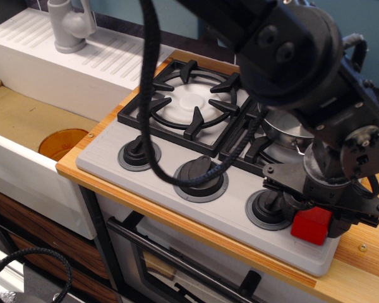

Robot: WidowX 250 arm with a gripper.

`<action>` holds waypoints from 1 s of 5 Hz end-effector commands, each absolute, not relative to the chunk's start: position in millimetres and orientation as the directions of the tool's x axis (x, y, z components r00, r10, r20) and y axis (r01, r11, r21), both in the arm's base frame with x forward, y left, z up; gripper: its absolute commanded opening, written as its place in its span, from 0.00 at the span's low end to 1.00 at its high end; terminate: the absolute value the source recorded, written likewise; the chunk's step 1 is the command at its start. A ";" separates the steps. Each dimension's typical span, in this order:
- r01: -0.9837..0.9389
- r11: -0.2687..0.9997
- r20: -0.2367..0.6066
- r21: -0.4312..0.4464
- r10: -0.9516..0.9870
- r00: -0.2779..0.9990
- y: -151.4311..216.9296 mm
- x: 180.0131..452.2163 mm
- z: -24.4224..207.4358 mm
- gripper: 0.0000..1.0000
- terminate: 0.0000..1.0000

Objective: Put redcube in pan and put pan on stove

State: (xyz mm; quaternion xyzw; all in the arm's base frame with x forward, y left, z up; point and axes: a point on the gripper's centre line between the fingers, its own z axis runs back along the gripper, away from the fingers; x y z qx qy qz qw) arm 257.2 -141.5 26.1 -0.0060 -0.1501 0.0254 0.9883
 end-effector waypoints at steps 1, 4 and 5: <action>-0.027 0.999 0.277 -0.019 0.031 0.961 -136.1 272.2 81.5 0.00 0.00; 0.015 1.000 0.199 -0.007 -0.013 0.980 -128.5 327.3 138.1 0.00 0.00; 0.054 0.998 0.197 -0.013 -0.050 0.979 -120.2 360.7 139.4 0.00 0.00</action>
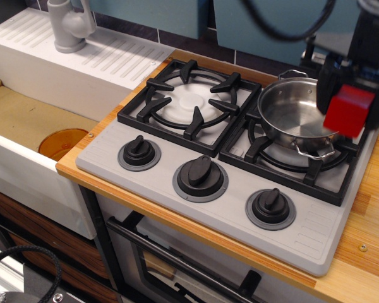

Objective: Put redcube in pan and put pan on stove

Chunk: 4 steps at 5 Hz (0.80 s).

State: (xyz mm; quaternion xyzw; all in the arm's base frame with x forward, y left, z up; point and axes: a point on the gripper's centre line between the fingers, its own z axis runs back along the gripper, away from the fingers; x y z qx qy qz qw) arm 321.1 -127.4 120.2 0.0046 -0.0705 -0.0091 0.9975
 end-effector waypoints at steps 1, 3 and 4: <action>0.080 0.997 0.196 -0.021 -0.075 0.978 -111.0 382.5 135.8 0.00 0.00; 0.087 0.996 0.176 -0.009 -0.084 0.981 -87.3 386.8 135.2 0.00 0.00; 0.067 0.998 0.184 -0.021 -0.062 0.981 -90.6 383.4 125.3 0.00 0.00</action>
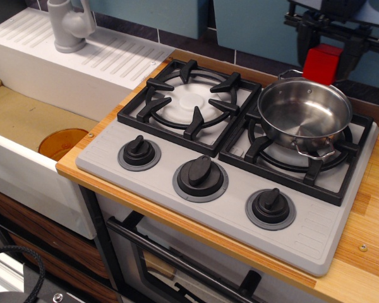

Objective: Put redcube in pan and put pan on stove

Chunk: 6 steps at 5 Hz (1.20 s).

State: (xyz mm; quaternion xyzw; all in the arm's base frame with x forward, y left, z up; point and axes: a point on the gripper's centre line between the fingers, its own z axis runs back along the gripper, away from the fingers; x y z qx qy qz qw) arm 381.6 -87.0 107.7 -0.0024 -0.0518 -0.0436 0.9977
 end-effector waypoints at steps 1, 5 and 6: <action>0.065 0.997 0.198 -0.034 -0.057 0.979 -96.8 381.8 117.4 0.00 0.00; 0.044 0.999 0.196 0.004 -0.044 0.980 -111.8 369.7 135.8 1.00 0.00; 0.054 0.997 0.173 0.052 -0.063 0.983 -103.0 370.3 154.5 1.00 0.00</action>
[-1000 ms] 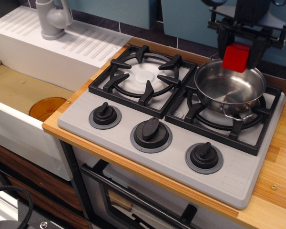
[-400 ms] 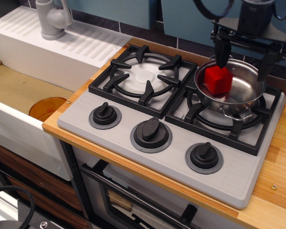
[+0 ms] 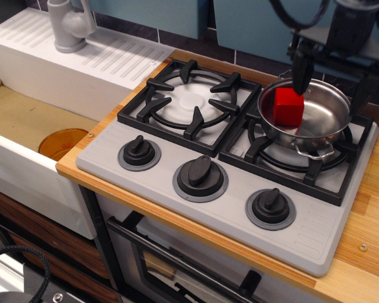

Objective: Put redcube in pan and put pan on stove

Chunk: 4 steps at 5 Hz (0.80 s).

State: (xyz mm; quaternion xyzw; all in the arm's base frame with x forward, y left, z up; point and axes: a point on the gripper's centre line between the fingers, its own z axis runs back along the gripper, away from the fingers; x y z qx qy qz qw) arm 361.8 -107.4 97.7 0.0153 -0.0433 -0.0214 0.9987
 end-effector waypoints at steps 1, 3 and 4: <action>0.074 0.994 0.149 0.082 -0.085 0.985 -91.3 373.4 170.3 1.00 0.00; 0.097 0.987 0.125 0.132 -0.114 0.986 -70.5 376.0 175.5 1.00 0.00; 0.111 0.985 0.121 0.133 -0.127 0.985 -58.8 373.4 173.1 1.00 0.00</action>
